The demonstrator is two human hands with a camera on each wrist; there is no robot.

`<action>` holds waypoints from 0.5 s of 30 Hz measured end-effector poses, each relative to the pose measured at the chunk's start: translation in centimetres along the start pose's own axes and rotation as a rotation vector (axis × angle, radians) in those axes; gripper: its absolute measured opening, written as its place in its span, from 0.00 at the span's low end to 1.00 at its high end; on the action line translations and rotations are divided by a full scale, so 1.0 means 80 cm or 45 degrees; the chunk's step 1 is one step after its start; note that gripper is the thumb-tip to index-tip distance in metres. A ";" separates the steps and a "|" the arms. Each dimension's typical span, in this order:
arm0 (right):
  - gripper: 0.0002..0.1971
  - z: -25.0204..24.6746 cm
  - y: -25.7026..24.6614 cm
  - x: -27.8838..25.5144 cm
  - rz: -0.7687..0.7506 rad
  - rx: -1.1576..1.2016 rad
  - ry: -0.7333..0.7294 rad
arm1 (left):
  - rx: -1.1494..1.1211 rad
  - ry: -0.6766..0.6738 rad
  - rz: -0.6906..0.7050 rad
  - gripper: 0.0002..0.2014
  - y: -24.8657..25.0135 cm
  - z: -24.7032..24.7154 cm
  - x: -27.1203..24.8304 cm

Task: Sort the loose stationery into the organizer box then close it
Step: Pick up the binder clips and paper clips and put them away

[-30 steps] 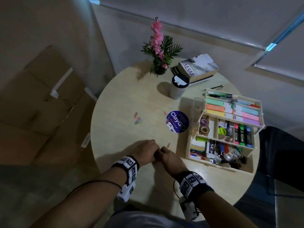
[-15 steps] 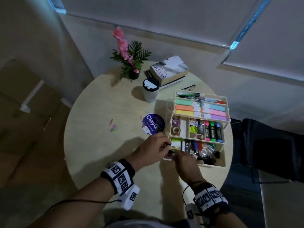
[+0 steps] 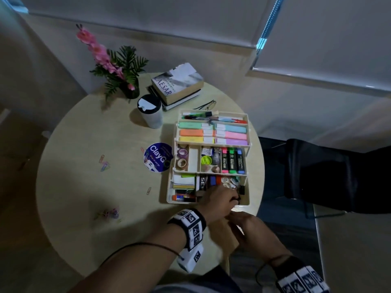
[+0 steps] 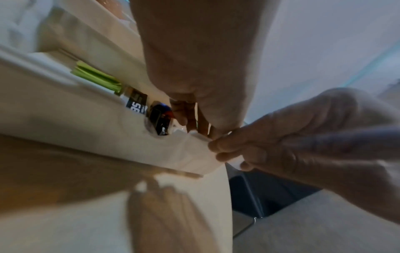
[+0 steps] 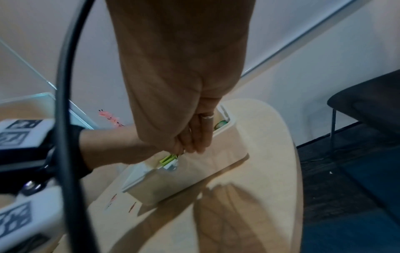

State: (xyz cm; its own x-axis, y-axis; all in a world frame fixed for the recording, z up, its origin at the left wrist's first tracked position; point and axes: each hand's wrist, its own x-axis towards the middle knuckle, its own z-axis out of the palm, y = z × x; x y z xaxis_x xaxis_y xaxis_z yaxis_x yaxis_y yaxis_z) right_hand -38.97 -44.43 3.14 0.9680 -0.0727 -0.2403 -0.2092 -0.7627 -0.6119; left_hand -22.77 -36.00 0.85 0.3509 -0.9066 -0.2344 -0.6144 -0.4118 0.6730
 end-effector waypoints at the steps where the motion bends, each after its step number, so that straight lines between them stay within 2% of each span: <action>1: 0.12 -0.001 -0.001 0.003 0.022 0.016 -0.026 | 0.016 0.027 0.024 0.14 -0.005 0.000 -0.006; 3: 0.09 0.002 -0.013 0.014 0.038 0.056 -0.121 | -0.001 0.089 0.099 0.16 -0.024 -0.009 -0.025; 5: 0.10 0.010 -0.036 0.032 0.010 0.048 -0.241 | -0.018 0.137 0.180 0.17 -0.049 -0.027 -0.055; 9: 0.12 0.039 -0.102 0.088 -0.134 0.059 -0.371 | 0.121 0.232 0.205 0.13 -0.108 -0.083 -0.142; 11: 0.16 0.060 -0.142 0.122 -0.216 0.098 -0.358 | 0.183 0.306 0.087 0.10 -0.153 -0.104 -0.195; 12: 0.19 0.074 -0.159 0.141 -0.221 0.110 -0.338 | 0.252 0.324 -0.025 0.11 -0.178 -0.110 -0.223; 13: 0.22 0.087 -0.177 0.159 -0.198 0.113 -0.333 | 0.333 0.321 -0.178 0.14 -0.205 -0.113 -0.249; 15: 0.26 0.114 -0.205 0.197 -0.092 0.063 -0.360 | 0.442 0.248 -0.488 0.29 -0.256 -0.114 -0.298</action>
State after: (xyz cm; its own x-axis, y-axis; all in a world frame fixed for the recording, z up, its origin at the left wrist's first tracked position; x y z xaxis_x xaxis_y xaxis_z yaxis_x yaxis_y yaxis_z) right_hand -21.56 -27.20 2.57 0.9050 0.1676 -0.3911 -0.1548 -0.7264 -0.6696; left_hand -12.12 -5.13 -0.93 0.6994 -0.6656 -0.2606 -0.6024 -0.7451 0.2864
